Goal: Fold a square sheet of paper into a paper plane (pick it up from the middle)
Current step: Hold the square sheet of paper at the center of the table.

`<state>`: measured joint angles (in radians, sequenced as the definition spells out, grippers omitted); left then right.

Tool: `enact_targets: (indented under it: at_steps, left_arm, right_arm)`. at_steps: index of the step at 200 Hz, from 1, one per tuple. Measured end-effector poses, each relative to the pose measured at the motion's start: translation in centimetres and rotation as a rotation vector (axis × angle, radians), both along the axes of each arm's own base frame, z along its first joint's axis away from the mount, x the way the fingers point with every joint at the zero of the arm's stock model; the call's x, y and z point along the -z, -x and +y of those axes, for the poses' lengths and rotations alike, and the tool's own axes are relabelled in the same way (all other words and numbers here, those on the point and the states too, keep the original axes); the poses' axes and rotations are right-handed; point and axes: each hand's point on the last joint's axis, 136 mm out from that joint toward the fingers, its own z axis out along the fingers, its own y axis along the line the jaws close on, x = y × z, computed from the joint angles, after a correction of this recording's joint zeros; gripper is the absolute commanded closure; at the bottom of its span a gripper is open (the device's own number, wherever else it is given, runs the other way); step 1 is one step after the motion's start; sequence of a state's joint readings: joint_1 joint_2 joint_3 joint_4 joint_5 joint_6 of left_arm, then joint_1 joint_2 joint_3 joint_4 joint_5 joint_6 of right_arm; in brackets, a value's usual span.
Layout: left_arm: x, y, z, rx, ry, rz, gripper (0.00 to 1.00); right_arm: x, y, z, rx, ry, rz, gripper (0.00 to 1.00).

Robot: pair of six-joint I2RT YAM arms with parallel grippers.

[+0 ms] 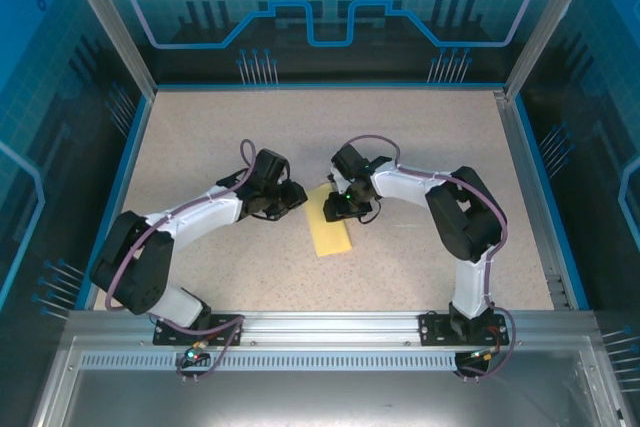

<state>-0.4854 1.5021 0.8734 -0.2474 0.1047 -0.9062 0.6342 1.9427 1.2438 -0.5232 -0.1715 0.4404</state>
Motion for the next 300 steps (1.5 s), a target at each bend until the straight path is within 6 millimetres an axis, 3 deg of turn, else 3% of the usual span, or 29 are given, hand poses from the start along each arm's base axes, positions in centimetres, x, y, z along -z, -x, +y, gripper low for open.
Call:
enact_targets:
  at_steps: [60, 248, 300]
  left_arm:
    - [1.5, 1.1, 1.3, -0.022, -0.016, 0.031, 0.72]
    - [4.3, 1.5, -0.6, 0.035, 0.058, 0.108, 0.77]
    - [4.3, 1.4, -1.2, 0.05, 0.084, 0.108, 0.78]
  right_arm:
    - [0.2, -0.1, 0.0, -0.018, 0.011, 0.002, 0.54]
    - [0.5, 0.0, 0.2, -0.031, 0.051, 0.023, 0.49]
    - [0.5, 0.0, 0.2, -0.03, 0.06, 0.036, 0.49]
